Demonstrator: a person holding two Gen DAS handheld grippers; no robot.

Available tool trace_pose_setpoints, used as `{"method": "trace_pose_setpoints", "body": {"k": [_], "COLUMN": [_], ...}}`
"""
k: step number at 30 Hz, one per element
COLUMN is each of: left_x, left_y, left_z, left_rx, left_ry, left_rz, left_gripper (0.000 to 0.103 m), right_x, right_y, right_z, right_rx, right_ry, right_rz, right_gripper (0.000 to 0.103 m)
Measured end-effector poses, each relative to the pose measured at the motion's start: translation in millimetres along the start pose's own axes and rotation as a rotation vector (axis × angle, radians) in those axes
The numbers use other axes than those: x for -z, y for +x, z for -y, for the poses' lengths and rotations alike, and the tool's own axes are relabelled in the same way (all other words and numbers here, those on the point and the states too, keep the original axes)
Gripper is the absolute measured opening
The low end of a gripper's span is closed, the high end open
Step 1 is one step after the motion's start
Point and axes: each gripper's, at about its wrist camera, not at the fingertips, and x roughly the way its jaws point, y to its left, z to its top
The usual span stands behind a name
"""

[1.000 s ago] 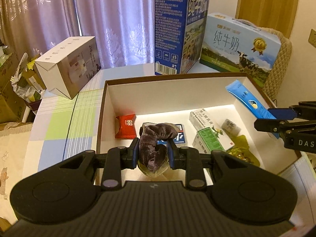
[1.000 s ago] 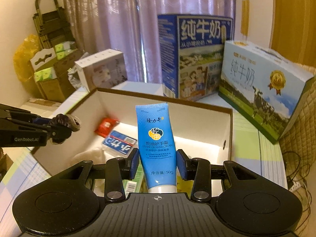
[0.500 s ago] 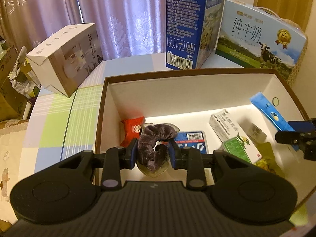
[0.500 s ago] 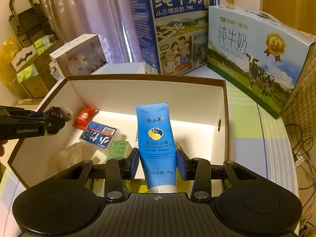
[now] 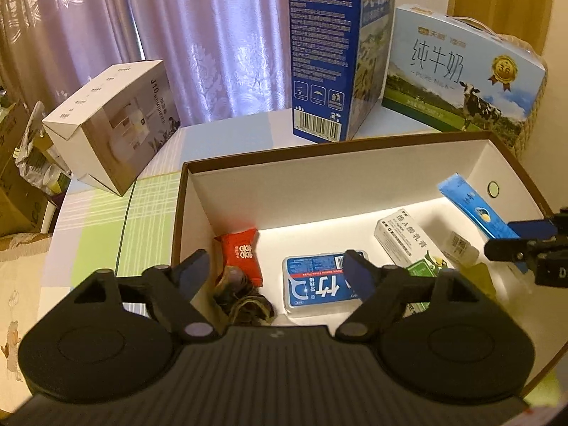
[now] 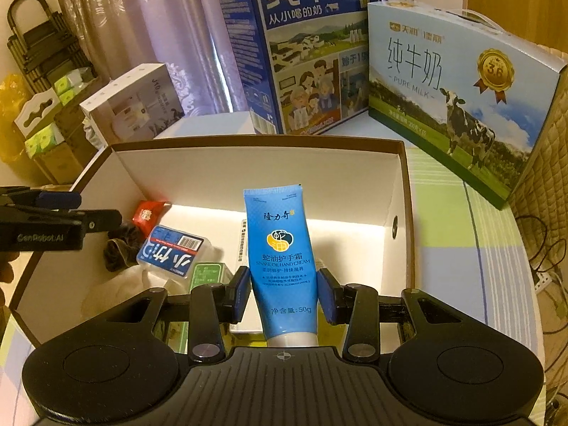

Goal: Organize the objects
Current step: 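Lower and release the hair tie with the left tool while the right releases the tube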

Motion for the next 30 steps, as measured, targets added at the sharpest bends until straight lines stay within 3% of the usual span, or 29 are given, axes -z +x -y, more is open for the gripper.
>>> {"method": "trace_pose_setpoints", "body": {"k": [18, 25, 30], "left_x": [1.0, 2.7, 7.3], "left_y": [-12.9, -26.7, -41.1], "left_z": [-0.4, 3.0, 5.5], "left_rx": [0.001, -0.006, -0.004], "left_ry": [-0.027, -0.026, -0.025], "left_rz": [0.012, 0.034, 0.05], "left_gripper": [0.094, 0.102, 0.102], "right_x": [-10.0, -8.7, 3.0], "right_y": [6.8, -5.9, -16.3], "right_z": [-0.9, -2.3, -4.4], "right_rx": [0.016, -0.006, -0.025], "right_ry": [0.038, 0.028, 0.039], "right_rz": [0.029, 0.063, 0.052], "right_gripper": [0.038, 0.04, 0.042]}}
